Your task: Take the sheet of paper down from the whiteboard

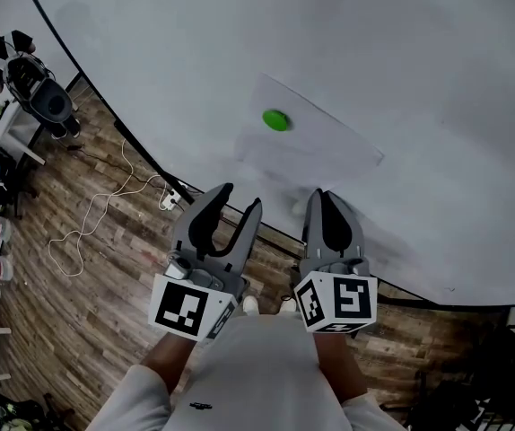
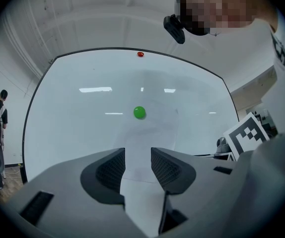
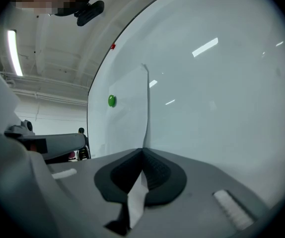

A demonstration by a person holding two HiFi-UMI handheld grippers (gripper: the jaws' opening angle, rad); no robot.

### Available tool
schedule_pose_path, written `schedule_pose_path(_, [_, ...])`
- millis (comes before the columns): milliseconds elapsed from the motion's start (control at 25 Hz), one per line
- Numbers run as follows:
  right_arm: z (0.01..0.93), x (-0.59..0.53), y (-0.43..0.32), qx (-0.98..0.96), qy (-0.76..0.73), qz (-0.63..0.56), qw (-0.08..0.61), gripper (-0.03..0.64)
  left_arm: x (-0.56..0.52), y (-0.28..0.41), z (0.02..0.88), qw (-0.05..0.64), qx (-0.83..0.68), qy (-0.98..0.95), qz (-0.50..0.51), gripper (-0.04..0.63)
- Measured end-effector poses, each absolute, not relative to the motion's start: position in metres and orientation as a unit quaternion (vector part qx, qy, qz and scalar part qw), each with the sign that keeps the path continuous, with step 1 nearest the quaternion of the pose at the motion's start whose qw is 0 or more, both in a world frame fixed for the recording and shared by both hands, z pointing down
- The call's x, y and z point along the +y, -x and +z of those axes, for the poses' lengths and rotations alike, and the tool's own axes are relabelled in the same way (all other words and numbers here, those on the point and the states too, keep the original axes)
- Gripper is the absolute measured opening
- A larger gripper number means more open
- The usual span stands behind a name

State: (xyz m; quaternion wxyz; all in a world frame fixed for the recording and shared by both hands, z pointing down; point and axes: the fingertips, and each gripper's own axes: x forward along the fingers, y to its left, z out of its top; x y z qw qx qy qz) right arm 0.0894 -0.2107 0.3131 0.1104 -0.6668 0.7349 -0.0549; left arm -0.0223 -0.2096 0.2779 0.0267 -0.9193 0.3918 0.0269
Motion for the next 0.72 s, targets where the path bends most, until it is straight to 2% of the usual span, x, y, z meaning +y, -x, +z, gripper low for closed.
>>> schedule_pose_path(720, [0.314,-0.206,-0.092,0.747,0.653,-0.062,0.107,0.011,-0.219,-0.017,0.221,0.065,0.379,0.922,0.050,0.163])
